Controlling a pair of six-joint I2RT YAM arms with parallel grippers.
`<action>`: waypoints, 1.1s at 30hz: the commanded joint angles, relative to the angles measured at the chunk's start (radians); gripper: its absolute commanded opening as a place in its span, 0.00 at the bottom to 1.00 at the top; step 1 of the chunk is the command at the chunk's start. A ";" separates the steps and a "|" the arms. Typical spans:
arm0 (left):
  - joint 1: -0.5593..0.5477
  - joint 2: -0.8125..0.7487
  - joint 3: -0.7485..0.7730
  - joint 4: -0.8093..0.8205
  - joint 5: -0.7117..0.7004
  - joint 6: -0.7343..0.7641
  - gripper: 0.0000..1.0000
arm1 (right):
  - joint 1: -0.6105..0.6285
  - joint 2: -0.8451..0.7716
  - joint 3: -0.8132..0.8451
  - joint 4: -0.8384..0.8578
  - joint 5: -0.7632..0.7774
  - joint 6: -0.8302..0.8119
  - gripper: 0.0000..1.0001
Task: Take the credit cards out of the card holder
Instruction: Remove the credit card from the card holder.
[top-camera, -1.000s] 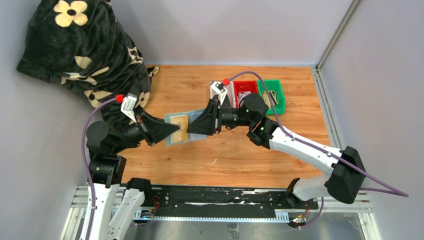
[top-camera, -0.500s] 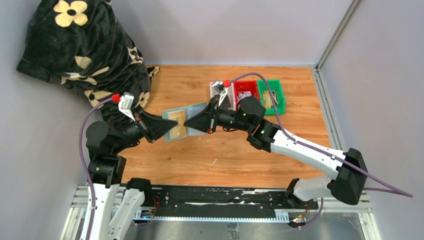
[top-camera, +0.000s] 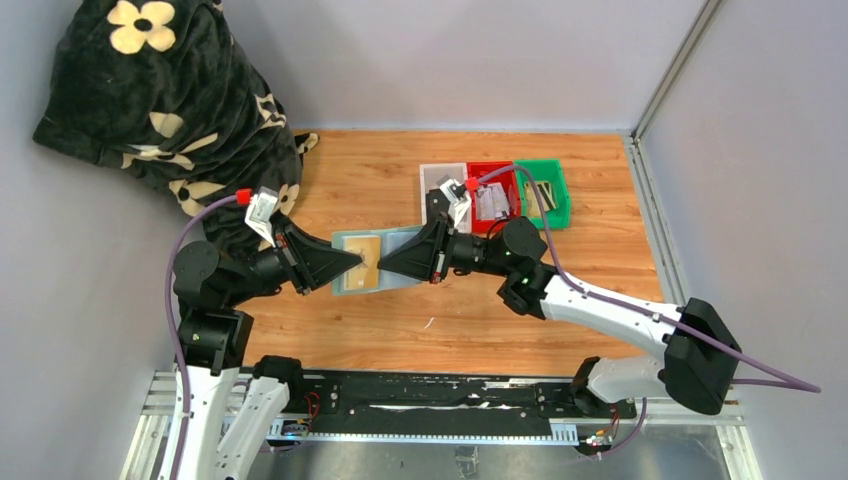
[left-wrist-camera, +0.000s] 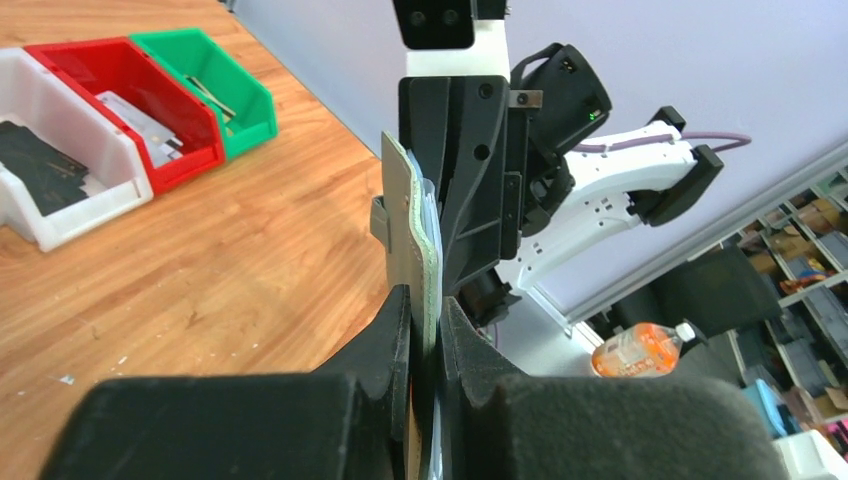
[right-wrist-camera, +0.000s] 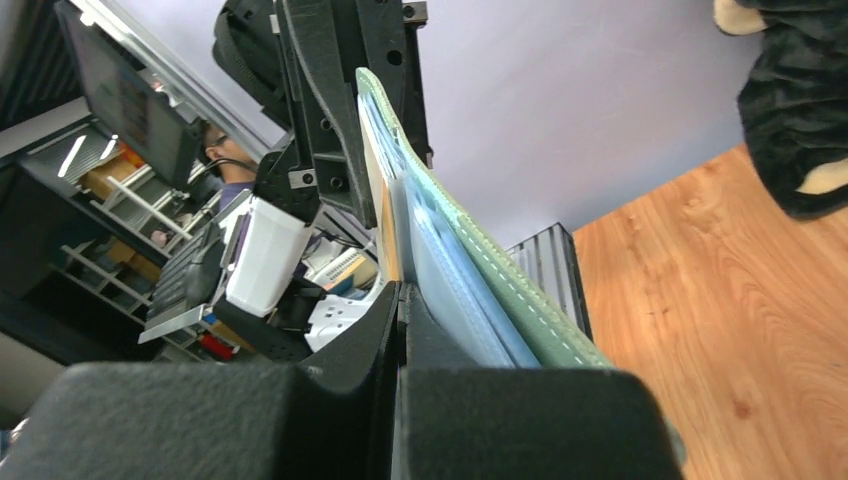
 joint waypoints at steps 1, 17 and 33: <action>-0.013 0.005 0.033 0.021 0.052 -0.031 0.13 | -0.019 0.024 -0.048 0.182 -0.064 0.112 0.00; -0.013 -0.005 0.034 0.006 0.048 -0.030 0.11 | -0.024 -0.007 -0.039 0.062 -0.052 0.040 0.24; -0.013 -0.008 0.026 -0.036 0.124 0.035 0.00 | -0.066 -0.145 0.374 -0.731 -0.041 -0.597 0.68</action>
